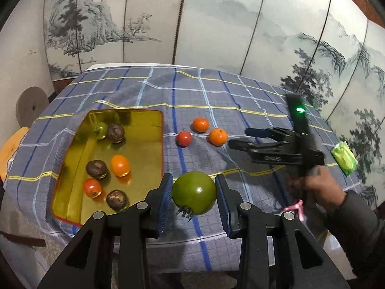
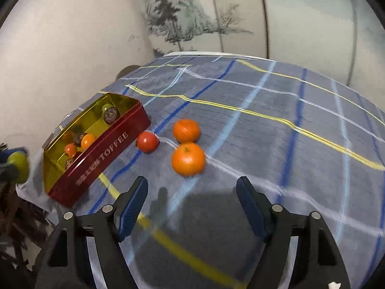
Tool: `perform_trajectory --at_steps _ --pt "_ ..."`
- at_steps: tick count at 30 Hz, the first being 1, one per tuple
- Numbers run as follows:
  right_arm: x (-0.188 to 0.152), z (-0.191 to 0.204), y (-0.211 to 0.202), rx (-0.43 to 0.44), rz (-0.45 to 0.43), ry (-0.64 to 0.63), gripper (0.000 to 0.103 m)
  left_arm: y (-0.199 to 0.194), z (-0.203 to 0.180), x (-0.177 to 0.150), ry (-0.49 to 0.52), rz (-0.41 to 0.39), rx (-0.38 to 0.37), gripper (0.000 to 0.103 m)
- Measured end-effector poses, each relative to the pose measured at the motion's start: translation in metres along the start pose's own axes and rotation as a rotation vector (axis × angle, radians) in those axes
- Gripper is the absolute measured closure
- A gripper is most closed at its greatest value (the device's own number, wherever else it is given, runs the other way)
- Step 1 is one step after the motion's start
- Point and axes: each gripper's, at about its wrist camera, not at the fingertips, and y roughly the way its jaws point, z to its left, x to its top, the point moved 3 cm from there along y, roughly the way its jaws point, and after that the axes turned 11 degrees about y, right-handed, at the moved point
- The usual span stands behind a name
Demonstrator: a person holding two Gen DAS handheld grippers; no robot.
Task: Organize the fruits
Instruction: 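Lift the green tomato with the left tool while the right tool grasps an orange tangerine, then carry the green tomato over the tin with the left tool while the right tool holds the tangerine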
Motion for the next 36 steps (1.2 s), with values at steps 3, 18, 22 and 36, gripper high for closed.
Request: perform_trajectory --at_steps 3,18,22,36 --pt "0.01 0.008 0.024 -0.026 0.026 -0.038 0.035 -0.006 0.007 -0.001 -0.008 -0.005 0.016 0.066" --pt "-0.011 -0.034 -0.014 -0.18 -0.035 0.098 0.066 -0.012 0.041 -0.028 -0.066 0.014 0.08 0.066" --pt "-0.025 -0.076 -0.043 -0.265 -0.064 0.201 0.066 -0.009 0.047 -0.034 -0.079 0.025 0.085 0.066" --pt "-0.044 -0.127 -0.054 -0.345 -0.083 0.333 0.066 0.009 0.049 -0.013 -0.017 0.018 0.11 0.066"
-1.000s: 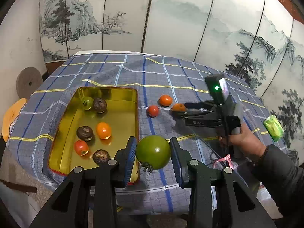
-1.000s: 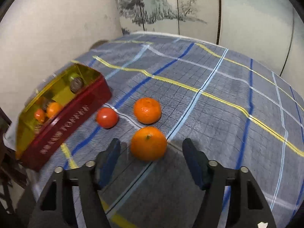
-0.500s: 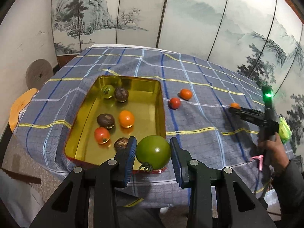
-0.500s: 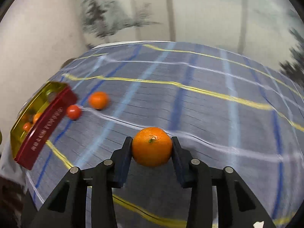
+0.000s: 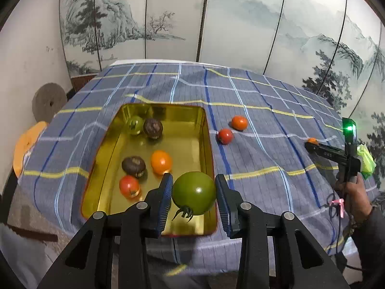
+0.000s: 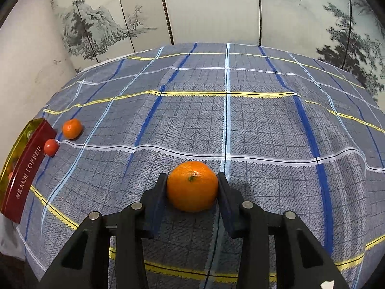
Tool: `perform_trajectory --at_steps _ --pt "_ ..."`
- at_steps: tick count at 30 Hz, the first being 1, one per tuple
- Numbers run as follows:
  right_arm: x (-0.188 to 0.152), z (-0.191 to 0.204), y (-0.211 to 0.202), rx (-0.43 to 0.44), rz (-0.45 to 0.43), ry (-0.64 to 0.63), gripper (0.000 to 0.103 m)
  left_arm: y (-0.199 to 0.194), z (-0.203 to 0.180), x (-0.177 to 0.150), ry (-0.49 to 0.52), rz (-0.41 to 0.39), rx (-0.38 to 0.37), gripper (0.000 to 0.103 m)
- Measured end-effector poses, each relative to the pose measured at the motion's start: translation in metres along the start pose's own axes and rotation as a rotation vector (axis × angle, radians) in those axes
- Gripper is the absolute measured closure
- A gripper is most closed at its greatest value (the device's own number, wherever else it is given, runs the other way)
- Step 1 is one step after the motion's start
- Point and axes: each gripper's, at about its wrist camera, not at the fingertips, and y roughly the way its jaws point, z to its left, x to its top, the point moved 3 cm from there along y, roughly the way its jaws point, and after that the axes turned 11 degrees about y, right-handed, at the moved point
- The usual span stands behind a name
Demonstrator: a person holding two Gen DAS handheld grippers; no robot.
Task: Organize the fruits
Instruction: 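Carry the green tomato over the tin with the left tool while the right tool holds the tangerine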
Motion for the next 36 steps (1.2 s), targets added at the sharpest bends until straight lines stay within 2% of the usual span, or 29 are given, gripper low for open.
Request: perform_trajectory --at_steps 9,17,36 --pt "0.0 -0.002 -0.001 0.008 0.0 0.01 0.066 0.036 0.008 0.024 -0.006 0.017 -0.016 0.066" --pt "0.0 -0.001 -0.001 0.011 -0.001 0.015 0.066 0.066 0.015 0.044 -0.008 0.031 0.0 0.066" --pt "0.0 -0.002 -0.002 0.02 -0.002 0.029 0.065 0.12 0.023 0.066 -0.044 0.092 0.01 0.066"
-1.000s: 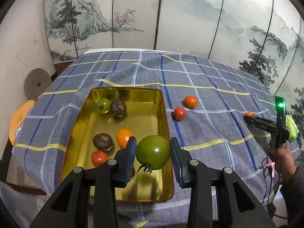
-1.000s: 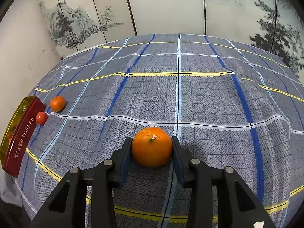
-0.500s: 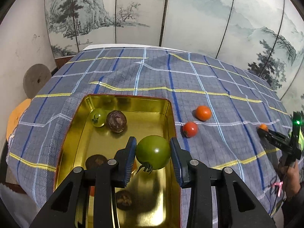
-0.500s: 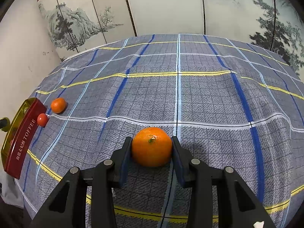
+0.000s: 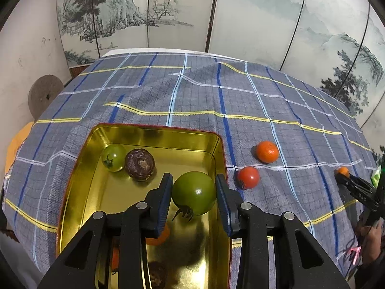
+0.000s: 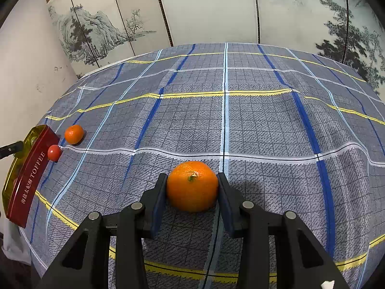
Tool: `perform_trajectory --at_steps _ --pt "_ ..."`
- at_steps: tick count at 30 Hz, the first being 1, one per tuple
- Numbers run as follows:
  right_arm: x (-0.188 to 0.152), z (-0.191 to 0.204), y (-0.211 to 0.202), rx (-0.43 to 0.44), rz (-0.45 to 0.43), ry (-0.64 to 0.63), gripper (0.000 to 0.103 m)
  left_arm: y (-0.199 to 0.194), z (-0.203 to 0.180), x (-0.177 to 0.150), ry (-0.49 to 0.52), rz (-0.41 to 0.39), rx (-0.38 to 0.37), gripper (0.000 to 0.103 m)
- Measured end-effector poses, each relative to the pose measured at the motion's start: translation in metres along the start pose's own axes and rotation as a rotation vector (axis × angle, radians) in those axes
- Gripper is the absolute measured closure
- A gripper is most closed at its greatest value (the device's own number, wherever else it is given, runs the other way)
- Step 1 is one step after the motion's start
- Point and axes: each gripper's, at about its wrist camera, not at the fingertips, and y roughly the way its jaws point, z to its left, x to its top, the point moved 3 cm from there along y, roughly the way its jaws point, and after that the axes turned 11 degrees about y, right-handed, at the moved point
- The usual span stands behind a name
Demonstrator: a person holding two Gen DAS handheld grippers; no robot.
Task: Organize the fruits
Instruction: 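Carry the green tomato over the tin with the left tool while the right tool holds the tangerine, then lower the green tomato into the tin and open the left tool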
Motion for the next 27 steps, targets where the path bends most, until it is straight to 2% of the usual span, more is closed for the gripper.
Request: perform_trajectory --at_steps 27 --pt "0.0 0.002 0.0 -0.002 0.0 0.001 0.065 0.016 -0.007 0.003 0.052 0.031 0.055 0.063"
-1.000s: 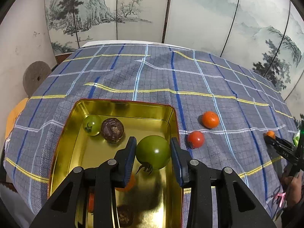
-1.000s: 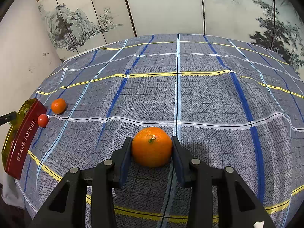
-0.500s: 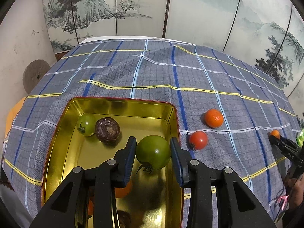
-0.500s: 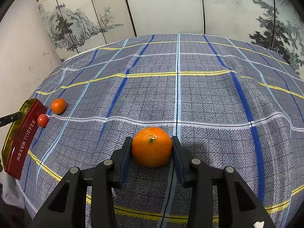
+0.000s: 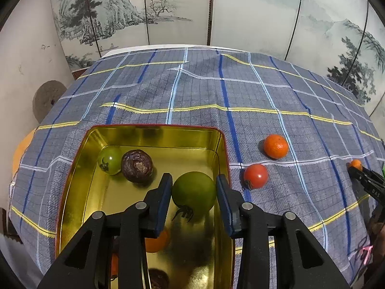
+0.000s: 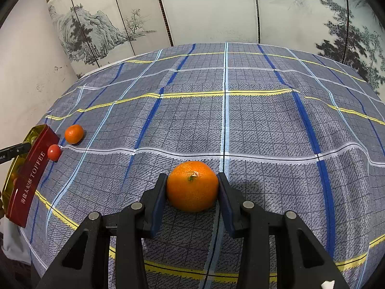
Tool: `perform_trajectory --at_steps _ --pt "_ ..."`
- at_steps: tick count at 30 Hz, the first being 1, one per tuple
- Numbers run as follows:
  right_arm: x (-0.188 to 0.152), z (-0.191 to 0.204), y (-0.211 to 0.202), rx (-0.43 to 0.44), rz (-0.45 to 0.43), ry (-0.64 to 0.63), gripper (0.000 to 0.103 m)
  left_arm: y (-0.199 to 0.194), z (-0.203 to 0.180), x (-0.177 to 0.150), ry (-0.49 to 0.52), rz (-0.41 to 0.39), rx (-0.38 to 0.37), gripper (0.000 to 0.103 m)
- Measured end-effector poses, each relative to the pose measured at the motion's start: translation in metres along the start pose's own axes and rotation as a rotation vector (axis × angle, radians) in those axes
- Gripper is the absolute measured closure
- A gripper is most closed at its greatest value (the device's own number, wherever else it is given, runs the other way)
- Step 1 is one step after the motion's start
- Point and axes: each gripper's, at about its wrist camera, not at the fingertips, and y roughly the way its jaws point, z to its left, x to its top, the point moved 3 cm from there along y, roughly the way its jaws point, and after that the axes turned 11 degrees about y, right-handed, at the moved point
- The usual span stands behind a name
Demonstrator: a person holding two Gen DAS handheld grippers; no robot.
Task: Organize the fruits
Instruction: 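Lower the green tomato into the tin and open the left tool, then carry the held orange tangerine over the tin with the right tool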
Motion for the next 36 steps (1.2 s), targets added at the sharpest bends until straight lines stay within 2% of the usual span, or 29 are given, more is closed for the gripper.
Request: perform_trajectory --at_steps 2,4,5,15,27,36 --pt "0.0 0.0 0.0 0.0 0.0 0.0 0.065 -0.003 0.001 0.001 -0.004 -0.012 0.01 0.045" --pt "0.0 0.0 0.0 0.0 0.0 0.0 0.065 -0.008 0.002 0.002 -0.009 -0.04 0.03 0.035" --pt "0.0 0.0 0.0 0.0 0.0 0.0 0.065 -0.013 0.002 0.003 -0.009 -0.06 0.038 0.034" --pt "0.0 0.0 0.001 -0.002 0.0 -0.001 0.065 -0.032 -0.005 0.001 0.002 -0.082 0.074 0.03" --pt "0.0 0.0 0.001 -0.005 0.0 -0.003 0.065 -0.077 -0.012 -0.021 -0.042 -0.137 0.162 0.024" --pt "-0.002 -0.001 -0.002 -0.009 -0.002 -0.01 0.065 -0.097 -0.02 -0.042 -0.03 -0.147 0.175 0.022"
